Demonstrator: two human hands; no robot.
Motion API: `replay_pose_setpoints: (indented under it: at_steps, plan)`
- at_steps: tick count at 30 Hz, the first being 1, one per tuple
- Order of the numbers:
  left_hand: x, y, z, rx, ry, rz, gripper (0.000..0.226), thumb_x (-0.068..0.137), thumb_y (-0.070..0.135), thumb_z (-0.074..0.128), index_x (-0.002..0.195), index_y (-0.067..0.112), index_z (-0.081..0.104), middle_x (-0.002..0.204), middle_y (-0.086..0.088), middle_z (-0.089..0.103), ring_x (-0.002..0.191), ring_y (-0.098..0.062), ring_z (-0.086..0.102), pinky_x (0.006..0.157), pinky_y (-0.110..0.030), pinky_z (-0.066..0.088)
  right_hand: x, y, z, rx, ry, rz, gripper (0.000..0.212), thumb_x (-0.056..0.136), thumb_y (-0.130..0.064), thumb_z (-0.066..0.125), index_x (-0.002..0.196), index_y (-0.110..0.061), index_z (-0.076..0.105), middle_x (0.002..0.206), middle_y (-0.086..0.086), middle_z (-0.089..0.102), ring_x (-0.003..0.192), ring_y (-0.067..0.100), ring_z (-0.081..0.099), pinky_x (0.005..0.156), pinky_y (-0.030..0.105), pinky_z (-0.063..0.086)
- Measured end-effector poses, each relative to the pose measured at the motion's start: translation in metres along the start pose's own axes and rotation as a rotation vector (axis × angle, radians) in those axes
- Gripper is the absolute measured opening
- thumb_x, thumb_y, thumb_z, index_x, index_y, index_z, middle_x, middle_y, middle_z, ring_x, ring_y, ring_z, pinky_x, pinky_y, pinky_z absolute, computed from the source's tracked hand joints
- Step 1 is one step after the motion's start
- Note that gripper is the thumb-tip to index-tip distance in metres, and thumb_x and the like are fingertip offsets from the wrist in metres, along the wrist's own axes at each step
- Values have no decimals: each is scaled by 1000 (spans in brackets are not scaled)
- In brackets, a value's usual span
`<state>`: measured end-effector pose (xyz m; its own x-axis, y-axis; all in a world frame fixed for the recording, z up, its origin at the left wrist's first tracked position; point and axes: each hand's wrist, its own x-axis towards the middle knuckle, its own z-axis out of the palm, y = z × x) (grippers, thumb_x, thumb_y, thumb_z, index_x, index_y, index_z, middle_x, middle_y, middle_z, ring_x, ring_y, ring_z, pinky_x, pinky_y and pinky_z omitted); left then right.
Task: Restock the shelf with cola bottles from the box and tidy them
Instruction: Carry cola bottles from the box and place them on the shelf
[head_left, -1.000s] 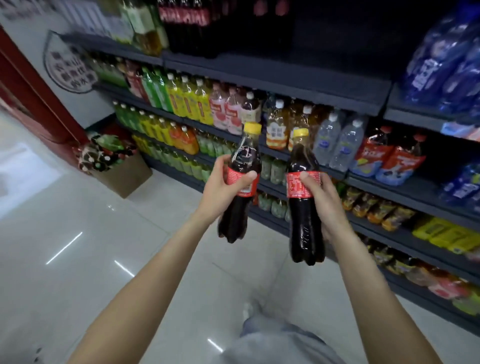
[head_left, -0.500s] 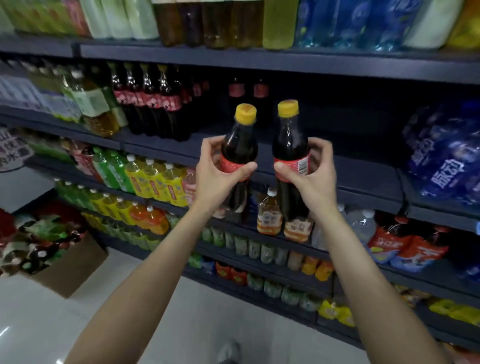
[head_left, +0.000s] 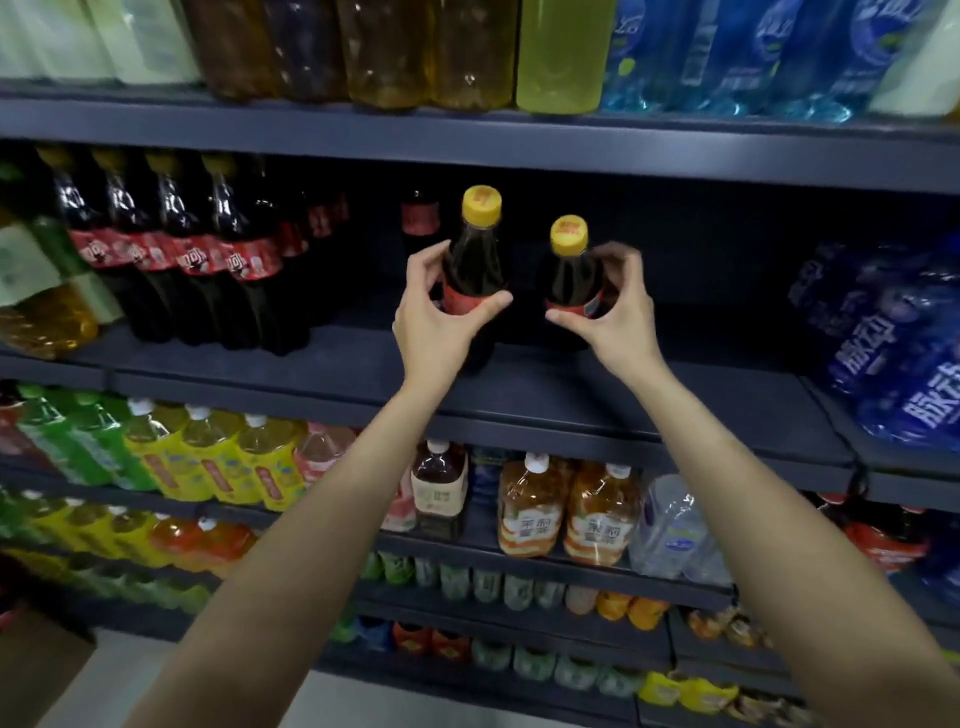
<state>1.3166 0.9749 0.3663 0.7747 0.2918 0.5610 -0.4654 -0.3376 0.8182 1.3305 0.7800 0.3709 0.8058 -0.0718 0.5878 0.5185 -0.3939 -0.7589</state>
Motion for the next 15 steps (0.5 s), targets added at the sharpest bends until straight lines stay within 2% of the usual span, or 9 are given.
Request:
replay_pose_setpoints:
  at_steps: [1,2,4,7,8,10,12,14,15]
  plan:
    - [7,-7,5,18,16,-2,68,62,50,82,117,34,47,120,11,63,114,-4,56,100,-36,45,11,9,6,15,13,19,73,64,-16,86,122,-18,42,121,-6,52,106,4,55,95,16,44]
    - [15,-14,11,43,30,-10,68,61,54,80,116,33,47,117,12,64,112,-6,58,99,-38,46,23,20,13,30,29,37,74,64,-15,86,124,-15,42,119,-6,53,101,2,55,92,14,43]
    - [30,-27,22,105,71,-39,70,63,58,78,118,28,48,110,13,64,108,-11,61,93,-34,45,46,40,26,95,68,50,77,62,-15,86,124,-14,41,117,-6,54,101,4,56,92,20,46]
    - [58,-42,30,175,149,-62,80,62,66,74,125,24,47,111,5,67,108,-19,62,89,-35,45,82,63,41,123,87,70,72,67,-9,84,122,-14,39,109,-7,57,94,1,56,82,11,44]
    - [67,-47,32,201,165,-64,83,61,68,73,126,24,47,110,3,68,105,-20,63,87,-34,46,94,68,45,113,78,79,70,68,-10,84,121,-14,38,109,-4,58,95,5,57,83,12,45]
    - [87,-56,36,253,171,-61,85,61,70,72,128,23,48,104,1,69,101,-22,64,83,-33,47,118,79,53,100,66,79,73,65,-21,86,120,-12,39,110,2,62,98,12,60,89,22,49]
    - [105,-64,40,330,153,-67,85,62,71,70,129,24,47,107,-3,69,103,-27,64,83,-36,47,138,89,63,63,84,93,79,62,-31,86,124,-7,43,98,-1,63,89,11,61,87,28,52]
    - [118,-71,45,392,145,-71,84,66,72,66,131,24,47,110,-6,68,104,-31,63,82,-37,46,153,97,75,36,109,131,76,67,-28,85,127,-6,43,82,-9,55,76,5,55,79,24,48]
    - [123,-75,47,416,146,-63,82,69,72,63,133,24,46,109,-9,68,104,-32,63,80,-37,46,158,98,81,27,129,141,76,68,-27,84,128,-6,43,80,-10,53,74,4,53,77,21,46]
